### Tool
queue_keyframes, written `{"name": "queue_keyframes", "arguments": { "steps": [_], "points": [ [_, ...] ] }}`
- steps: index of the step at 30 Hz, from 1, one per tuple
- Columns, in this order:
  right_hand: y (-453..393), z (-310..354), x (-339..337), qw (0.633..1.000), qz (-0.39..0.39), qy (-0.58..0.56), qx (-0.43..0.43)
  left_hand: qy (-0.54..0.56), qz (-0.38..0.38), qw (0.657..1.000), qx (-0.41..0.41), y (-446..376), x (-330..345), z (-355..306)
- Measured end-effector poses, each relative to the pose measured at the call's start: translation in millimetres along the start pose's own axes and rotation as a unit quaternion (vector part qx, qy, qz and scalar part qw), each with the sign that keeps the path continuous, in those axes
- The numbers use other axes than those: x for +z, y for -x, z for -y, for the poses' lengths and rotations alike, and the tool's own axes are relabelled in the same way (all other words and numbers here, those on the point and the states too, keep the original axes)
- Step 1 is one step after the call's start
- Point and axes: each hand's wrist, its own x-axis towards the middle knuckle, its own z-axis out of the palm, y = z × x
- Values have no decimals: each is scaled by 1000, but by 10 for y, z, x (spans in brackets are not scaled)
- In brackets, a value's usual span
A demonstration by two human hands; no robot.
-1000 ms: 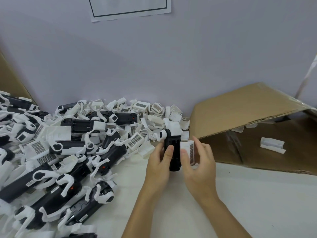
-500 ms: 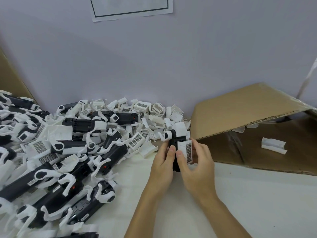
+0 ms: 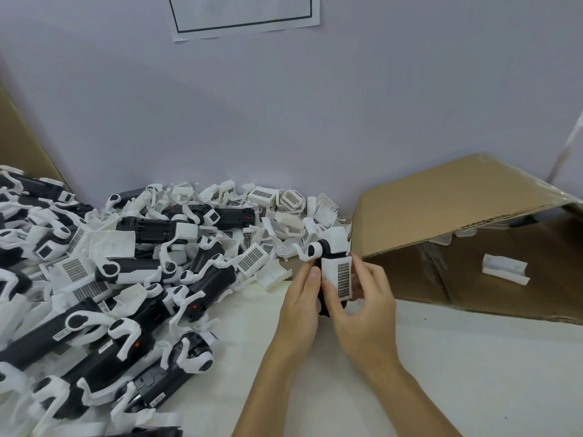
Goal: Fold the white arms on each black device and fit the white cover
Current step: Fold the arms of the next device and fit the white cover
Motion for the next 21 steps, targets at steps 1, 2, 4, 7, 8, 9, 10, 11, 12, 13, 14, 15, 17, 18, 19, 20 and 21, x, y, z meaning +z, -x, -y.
{"name": "queue_keyframes", "arguments": {
  "steps": [1, 2, 4, 7, 8, 9, 10, 11, 12, 13, 14, 15, 17, 18, 19, 20, 21],
  "points": [
    [-2, 6, -2, 1000, 1, -3, -1, 2, 4, 1000, 4, 8, 2, -14],
    [-2, 12, -4, 1000, 5, -8, -2, 11, 8, 1000, 7, 12, 4, -26],
    [7, 31, -7, 999, 25, -22, -4, 21, 3, 1000, 14, 3, -6, -18],
    [20, 53, -16, 997, 58, -36, -19, 23, -24, 999, 16, -19, -38, 10],
    [23, 58, -20, 997, 67, -42, -23, 26, -27, 999, 12, -25, -48, 15],
    [28, 61, -23, 996, 75, -48, -26, 29, -29, 999, 8, -27, -57, 18],
    [29, 63, -22, 995, 78, -51, -30, 30, -31, 999, 5, -29, -63, 16],
    [32, 63, -20, 995, 75, -48, -35, 29, -33, 999, 4, -31, -65, 15],
    [31, 62, -16, 996, 69, -44, -37, 25, -34, 999, 6, -32, -65, 16],
    [25, 62, -15, 996, 62, -43, -36, 20, -34, 999, 10, -33, -61, 17],
    [15, 59, -15, 997, 60, -46, -34, 15, -33, 999, 14, -34, -61, 20],
    [4, 51, -16, 996, 63, -49, -31, 14, -34, 999, 17, -34, -62, 22],
    [-7, 28, -14, 996, 71, -61, -11, 11, -37, 999, 17, -34, -69, 23],
    [-10, 18, -11, 994, 70, -81, 14, 6, -41, 999, 15, -35, -75, 26],
    [-12, 13, -6, 991, 68, -107, 48, 2, -44, 999, 13, -37, -81, 30],
    [-18, 8, 0, 985, 68, -133, 85, 0, -46, 999, 13, -41, -84, 33],
    [-29, 6, 3, 977, 73, -157, 121, -2, -45, 999, 14, -45, -83, 33]
  ]
}}
